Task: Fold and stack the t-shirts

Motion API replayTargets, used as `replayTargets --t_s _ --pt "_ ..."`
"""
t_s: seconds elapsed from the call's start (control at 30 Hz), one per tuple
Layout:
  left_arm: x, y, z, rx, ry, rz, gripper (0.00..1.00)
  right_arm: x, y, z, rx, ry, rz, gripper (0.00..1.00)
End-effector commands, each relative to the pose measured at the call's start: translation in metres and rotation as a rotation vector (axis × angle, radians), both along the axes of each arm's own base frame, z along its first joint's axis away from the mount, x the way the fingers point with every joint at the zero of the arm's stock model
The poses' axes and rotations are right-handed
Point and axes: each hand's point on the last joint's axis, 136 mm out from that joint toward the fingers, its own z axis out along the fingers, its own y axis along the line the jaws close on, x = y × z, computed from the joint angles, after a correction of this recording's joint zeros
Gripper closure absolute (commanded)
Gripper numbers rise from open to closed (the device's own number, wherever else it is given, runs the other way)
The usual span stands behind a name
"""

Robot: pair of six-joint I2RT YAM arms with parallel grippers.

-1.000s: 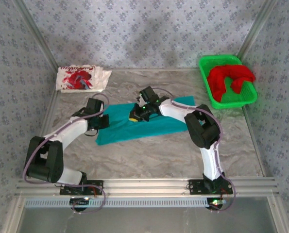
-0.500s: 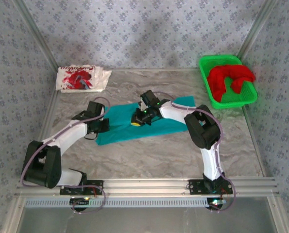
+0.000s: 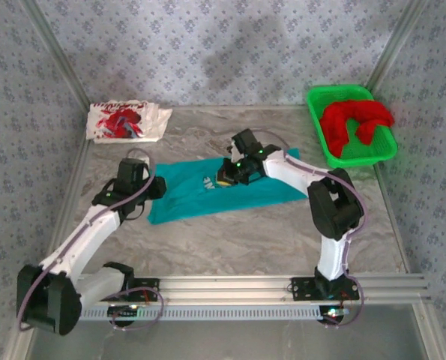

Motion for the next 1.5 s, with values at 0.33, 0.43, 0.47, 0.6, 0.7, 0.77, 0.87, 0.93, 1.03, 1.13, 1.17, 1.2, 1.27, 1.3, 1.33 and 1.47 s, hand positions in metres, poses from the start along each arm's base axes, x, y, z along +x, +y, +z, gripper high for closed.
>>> replayTargets --t_s 0.33,0.43,0.47,0.6,0.7,0.77,0.87,0.93,1.03,1.13,1.17,1.2,1.27,1.3,1.33,1.47 --pt "0.086 -0.005 -0.072 0.015 0.223 0.091 1.0 0.1 -0.145 -0.057 -0.368 -0.023 -0.218 1.0" --pt "0.086 -0.004 -0.087 -0.006 0.273 0.122 1.0 0.102 -0.166 -0.076 -0.397 0.016 -0.247 1.0" --pt "0.085 -0.005 -0.091 -0.013 0.28 0.123 1.0 0.102 -0.171 -0.081 -0.404 0.019 -0.256 1.0" --pt "0.083 -0.012 -0.11 -0.045 0.327 0.133 1.0 0.099 -0.186 -0.099 -0.413 0.044 -0.283 1.0" --pt "0.082 -0.016 -0.12 -0.05 0.357 0.135 1.0 0.091 -0.192 -0.108 -0.4 0.052 -0.292 1.0" --pt "0.085 -0.02 -0.123 -0.056 0.357 0.132 1.0 0.079 -0.194 -0.111 -0.384 0.065 -0.3 1.0" --pt "0.096 -0.028 -0.124 -0.062 0.349 0.111 1.0 0.058 -0.196 -0.115 -0.357 0.078 -0.32 1.0" --pt "0.111 -0.037 -0.122 -0.071 0.342 0.079 1.0 0.034 -0.194 -0.118 -0.328 0.112 -0.322 1.0" --pt "0.135 -0.051 -0.118 -0.056 0.327 0.032 1.0 0.002 -0.189 -0.113 -0.318 0.13 -0.321 1.0" --pt "0.164 -0.065 -0.115 -0.042 0.29 -0.016 1.0 -0.032 -0.177 -0.11 -0.319 0.15 -0.3 1.0" --pt "0.173 -0.069 -0.116 -0.041 0.278 -0.03 1.0 -0.042 -0.172 -0.11 -0.315 0.164 -0.304 1.0" --pt "0.186 -0.074 -0.115 -0.039 0.26 -0.044 1.0 -0.056 -0.165 -0.112 -0.313 0.179 -0.299 1.0" --pt "0.209 -0.081 -0.115 -0.034 0.249 -0.067 1.0 -0.077 -0.151 -0.116 -0.299 0.201 -0.294 1.0" --pt "0.222 -0.087 -0.114 -0.037 0.243 -0.085 1.0 -0.088 -0.142 -0.118 -0.294 0.212 -0.284 1.0" --pt "0.234 -0.093 -0.11 -0.044 0.236 -0.099 1.0 -0.097 -0.134 -0.119 -0.292 0.223 -0.277 1.0" --pt "0.274 -0.123 -0.087 -0.091 0.193 -0.158 1.0 -0.123 -0.099 -0.113 -0.254 0.232 -0.238 1.0"
